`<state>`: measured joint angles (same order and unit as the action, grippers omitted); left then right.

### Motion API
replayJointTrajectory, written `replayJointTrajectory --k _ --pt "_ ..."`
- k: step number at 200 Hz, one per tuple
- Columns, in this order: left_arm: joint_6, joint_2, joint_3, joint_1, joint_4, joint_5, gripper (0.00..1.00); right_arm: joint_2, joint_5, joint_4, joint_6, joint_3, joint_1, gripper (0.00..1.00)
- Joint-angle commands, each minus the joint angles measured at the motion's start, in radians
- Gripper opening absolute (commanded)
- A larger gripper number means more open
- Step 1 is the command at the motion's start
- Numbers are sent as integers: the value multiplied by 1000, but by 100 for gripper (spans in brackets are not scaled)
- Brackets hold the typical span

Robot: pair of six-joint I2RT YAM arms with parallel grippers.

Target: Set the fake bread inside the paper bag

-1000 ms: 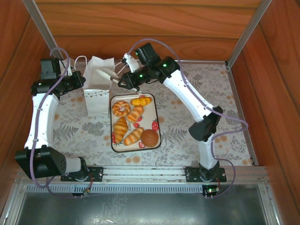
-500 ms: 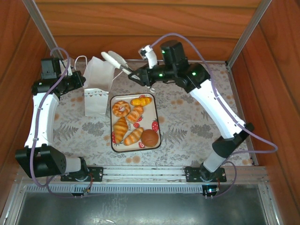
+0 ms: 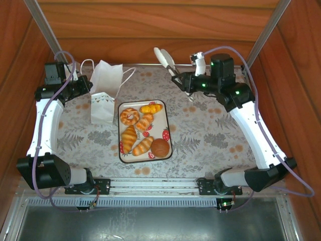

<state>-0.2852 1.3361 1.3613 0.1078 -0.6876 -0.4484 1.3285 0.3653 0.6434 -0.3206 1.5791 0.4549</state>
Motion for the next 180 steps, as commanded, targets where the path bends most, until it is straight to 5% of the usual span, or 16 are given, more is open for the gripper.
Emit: replayJointTrajectory --k 1,141,180 --pt "-12 4 7 -8 16 -25 0 -34 -22 -28 -11 -33 -25 44" --pt "-31 35 -5 -16 46 -39 0 -9 -52 29 26 -70 -64 44" --pt "-19 30 -11 -15 49 44 17 4 -69 73 46 -75 -65 44"
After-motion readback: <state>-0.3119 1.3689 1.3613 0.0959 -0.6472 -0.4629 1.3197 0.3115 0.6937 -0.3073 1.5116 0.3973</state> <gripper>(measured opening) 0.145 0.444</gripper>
